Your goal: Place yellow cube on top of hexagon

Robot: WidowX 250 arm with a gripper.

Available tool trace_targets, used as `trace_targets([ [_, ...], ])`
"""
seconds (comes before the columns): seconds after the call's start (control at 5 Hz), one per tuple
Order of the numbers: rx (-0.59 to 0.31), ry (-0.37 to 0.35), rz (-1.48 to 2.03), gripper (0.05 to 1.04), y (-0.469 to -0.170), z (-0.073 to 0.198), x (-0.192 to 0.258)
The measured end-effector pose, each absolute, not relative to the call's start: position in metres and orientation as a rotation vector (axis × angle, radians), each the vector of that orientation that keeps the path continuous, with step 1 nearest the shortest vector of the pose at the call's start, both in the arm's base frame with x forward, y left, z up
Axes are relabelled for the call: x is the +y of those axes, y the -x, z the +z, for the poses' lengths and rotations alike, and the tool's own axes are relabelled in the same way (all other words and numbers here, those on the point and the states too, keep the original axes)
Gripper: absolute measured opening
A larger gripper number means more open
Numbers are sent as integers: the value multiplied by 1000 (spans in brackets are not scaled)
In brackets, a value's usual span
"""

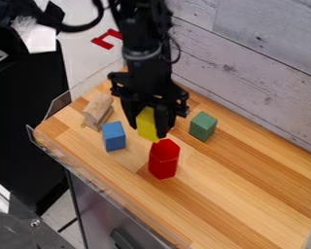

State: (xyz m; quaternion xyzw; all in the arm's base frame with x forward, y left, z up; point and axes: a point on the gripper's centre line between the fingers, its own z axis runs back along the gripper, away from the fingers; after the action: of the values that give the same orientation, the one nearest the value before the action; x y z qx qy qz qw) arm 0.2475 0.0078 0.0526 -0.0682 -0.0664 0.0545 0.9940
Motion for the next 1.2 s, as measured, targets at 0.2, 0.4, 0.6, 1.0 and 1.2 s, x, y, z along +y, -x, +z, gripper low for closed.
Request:
trace_targets([
  [0.2,-153,126,107,577,-250,52,8],
  [0.4,-102,104,121,577,-251,40,5],
  [0.6,-83,98,101,577,-258,34,1],
  [1.0,-51,92,85,577,-262,25,-5],
  [1.2,-33,81,83,577,-261,20,-5],
])
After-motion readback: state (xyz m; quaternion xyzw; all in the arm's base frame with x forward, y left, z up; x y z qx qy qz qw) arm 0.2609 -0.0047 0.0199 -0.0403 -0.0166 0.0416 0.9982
